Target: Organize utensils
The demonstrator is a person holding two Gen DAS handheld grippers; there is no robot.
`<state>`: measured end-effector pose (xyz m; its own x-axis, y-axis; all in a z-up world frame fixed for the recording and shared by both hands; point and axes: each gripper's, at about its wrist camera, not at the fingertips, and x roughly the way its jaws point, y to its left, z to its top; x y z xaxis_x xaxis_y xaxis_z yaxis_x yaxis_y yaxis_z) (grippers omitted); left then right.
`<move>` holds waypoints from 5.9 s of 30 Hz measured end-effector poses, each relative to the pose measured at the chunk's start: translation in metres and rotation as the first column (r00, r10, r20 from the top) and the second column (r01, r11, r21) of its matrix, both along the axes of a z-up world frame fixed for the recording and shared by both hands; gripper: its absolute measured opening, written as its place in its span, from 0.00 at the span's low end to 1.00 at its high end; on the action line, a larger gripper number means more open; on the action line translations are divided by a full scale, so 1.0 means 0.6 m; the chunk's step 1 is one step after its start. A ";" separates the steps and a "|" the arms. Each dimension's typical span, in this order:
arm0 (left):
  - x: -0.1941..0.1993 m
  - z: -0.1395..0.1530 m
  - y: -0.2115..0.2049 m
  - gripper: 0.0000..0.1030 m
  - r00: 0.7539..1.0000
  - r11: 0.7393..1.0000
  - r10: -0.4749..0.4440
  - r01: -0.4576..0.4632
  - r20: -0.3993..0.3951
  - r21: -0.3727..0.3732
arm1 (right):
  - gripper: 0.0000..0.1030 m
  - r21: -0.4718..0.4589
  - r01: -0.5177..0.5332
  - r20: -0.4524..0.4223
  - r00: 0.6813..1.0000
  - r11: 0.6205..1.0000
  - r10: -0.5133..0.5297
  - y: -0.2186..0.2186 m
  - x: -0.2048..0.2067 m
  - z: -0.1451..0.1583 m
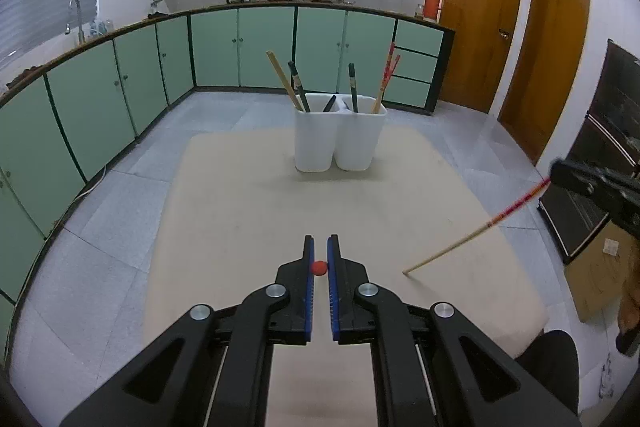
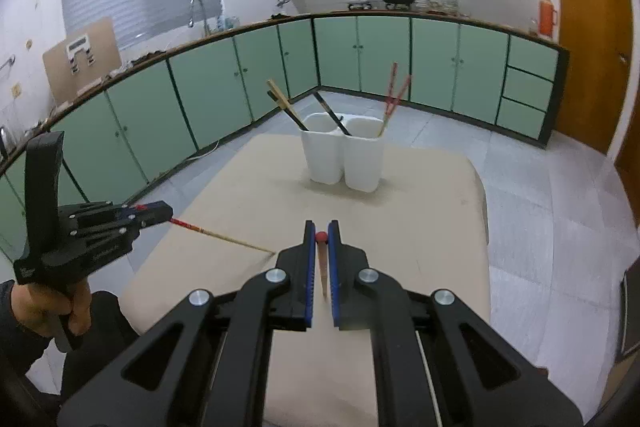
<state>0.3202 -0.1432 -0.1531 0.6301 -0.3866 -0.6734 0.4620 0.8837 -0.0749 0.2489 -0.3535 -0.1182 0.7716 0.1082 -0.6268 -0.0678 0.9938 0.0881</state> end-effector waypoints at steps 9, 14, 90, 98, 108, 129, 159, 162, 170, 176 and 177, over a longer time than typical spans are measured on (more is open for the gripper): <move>0.024 0.005 -0.014 0.06 0.999 0.999 -0.033 0.034 -0.032 0.030 | 0.05 -0.047 -0.050 -0.019 0.999 0.998 0.049 0.015 0.052 0.010; 0.046 0.006 -0.019 0.06 0.998 0.998 -0.045 0.047 -0.045 0.034 | 0.05 -0.059 -0.066 -0.032 0.997 0.996 0.064 0.021 0.076 0.015; 0.477 0.120 -0.166 0.29 0.999 0.999 -0.021 0.021 -0.027 0.030 | 0.30 -0.017 0.072 -0.070 0.995 0.997 -0.073 -0.096 0.494 0.081; 0.416 0.168 -0.122 0.77 0.998 1.000 0.013 -0.014 0.062 0.018 | 0.76 -0.025 0.190 0.052 0.981 0.981 -0.189 -0.114 0.412 0.102; 0.298 0.162 -0.023 0.94 0.991 0.996 0.084 -0.085 0.108 0.006 | 0.93 0.089 0.294 0.105 0.947 0.952 -0.303 -0.121 0.245 0.065; -0.118 0.105 0.127 0.94 0.964 0.980 0.197 -0.187 0.177 -0.074 | 0.95 -0.025 0.221 0.210 0.955 0.975 -0.211 0.129 -0.143 0.004; -0.467 0.196 0.281 0.94 0.881 0.938 0.346 -0.311 0.324 -0.157 | 0.95 -0.050 0.178 0.367 0.918 0.983 -0.148 0.263 -0.458 0.133; -0.475 0.199 0.279 0.94 0.876 0.940 0.340 -0.305 0.341 -0.154 | 0.95 -0.048 0.175 0.375 0.915 0.983 -0.145 0.261 -0.458 0.137; -0.478 0.198 0.258 0.94 0.884 0.950 0.312 -0.281 0.348 -0.136 | 0.95 -0.032 0.194 0.364 0.916 0.981 -0.169 0.246 -0.462 0.125; -0.483 0.197 0.253 0.94 0.884 0.951 0.309 -0.276 0.350 -0.141 | 0.95 -0.014 0.209 0.358 0.914 0.978 -0.191 0.239 -0.471 0.118; -0.484 0.197 0.253 0.94 0.883 0.950 0.310 -0.277 0.352 -0.141 | 0.95 -0.012 0.213 0.358 0.913 0.977 -0.194 0.238 -0.471 0.118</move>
